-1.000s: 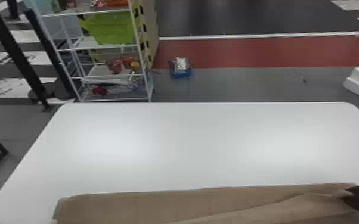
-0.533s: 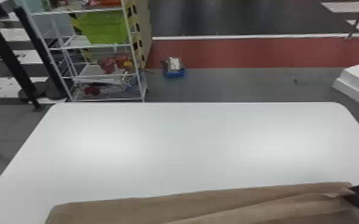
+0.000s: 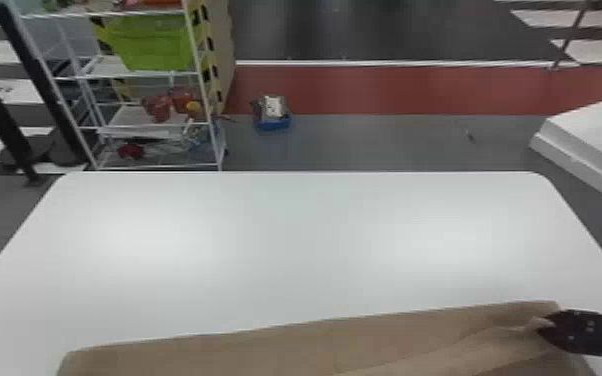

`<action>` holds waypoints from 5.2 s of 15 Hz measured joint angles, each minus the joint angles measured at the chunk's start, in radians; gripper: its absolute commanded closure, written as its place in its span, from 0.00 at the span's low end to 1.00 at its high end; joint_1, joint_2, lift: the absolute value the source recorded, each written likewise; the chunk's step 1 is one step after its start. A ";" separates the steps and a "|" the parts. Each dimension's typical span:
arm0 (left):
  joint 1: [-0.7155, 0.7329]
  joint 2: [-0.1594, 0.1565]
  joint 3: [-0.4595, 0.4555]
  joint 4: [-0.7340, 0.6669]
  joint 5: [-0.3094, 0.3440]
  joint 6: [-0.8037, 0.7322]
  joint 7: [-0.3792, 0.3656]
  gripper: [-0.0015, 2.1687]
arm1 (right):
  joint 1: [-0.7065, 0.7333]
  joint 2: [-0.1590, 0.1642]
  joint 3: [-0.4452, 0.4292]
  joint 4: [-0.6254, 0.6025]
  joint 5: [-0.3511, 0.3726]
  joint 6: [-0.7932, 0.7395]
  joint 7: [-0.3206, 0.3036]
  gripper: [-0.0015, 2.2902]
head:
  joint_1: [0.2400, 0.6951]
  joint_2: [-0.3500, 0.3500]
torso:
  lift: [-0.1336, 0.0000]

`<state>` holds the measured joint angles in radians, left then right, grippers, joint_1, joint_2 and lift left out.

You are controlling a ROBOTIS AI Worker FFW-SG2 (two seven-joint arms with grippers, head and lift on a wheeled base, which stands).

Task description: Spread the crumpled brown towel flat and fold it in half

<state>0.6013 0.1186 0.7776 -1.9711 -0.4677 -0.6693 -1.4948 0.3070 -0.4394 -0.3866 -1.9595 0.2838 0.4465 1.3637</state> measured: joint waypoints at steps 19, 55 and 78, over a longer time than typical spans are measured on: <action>0.009 0.016 0.059 0.002 -0.029 0.005 -0.073 0.06 | 0.014 0.006 0.005 -0.008 -0.007 -0.009 0.000 0.58 | 1.00 0.66 | 0.08; -0.049 0.010 0.101 -0.060 -0.021 0.036 -0.076 0.07 | 0.150 0.006 -0.227 0.000 0.008 -0.459 0.000 0.03 | 1.00 0.51 | 0.08; -0.048 0.007 0.122 -0.062 0.009 0.043 -0.075 0.07 | 0.104 -0.031 -0.036 -0.186 0.049 0.036 0.000 0.11 | 1.00 0.67 | 0.08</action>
<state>0.5536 0.1252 0.8996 -2.0335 -0.4587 -0.6265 -1.5697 0.4105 -0.4700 -0.4228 -2.1451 0.3328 0.4823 1.3637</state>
